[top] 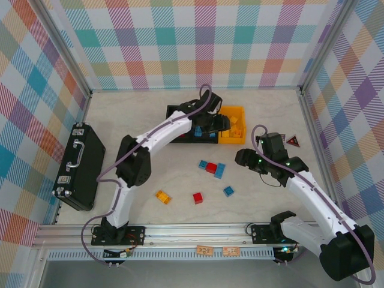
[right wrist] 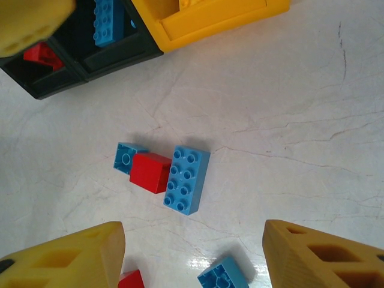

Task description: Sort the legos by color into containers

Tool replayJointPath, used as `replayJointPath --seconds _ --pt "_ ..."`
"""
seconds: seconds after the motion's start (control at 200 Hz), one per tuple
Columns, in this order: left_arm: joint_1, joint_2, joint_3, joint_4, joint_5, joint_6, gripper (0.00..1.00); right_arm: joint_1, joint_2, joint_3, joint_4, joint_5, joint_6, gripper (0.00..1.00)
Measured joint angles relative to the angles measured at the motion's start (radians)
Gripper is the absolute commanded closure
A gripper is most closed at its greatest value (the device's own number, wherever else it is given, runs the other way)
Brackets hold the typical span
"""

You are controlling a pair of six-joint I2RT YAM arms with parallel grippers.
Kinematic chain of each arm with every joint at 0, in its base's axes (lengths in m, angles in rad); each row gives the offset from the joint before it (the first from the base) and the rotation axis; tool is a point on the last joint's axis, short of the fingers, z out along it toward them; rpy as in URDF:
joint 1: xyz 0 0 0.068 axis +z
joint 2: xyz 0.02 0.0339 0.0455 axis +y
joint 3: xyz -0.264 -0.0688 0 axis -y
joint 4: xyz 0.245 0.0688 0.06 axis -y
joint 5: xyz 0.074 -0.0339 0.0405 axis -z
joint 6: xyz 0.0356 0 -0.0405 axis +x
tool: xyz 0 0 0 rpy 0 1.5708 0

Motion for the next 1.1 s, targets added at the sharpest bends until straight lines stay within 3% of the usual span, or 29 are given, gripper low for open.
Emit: replayJointPath --seconds 0.3,0.68,1.1 --pt "0.0 -0.273 -0.365 0.109 0.029 0.037 0.45 0.035 0.004 0.0 -0.058 -0.017 -0.018 0.38" --pt "0.011 -0.518 -0.788 0.149 0.083 0.059 0.44 0.251 0.152 -0.023 -0.079 0.05 -0.039 0.36" --pt "0.012 -0.595 -0.938 0.165 0.066 0.051 0.44 0.369 0.358 -0.039 -0.06 0.119 -0.048 0.36"
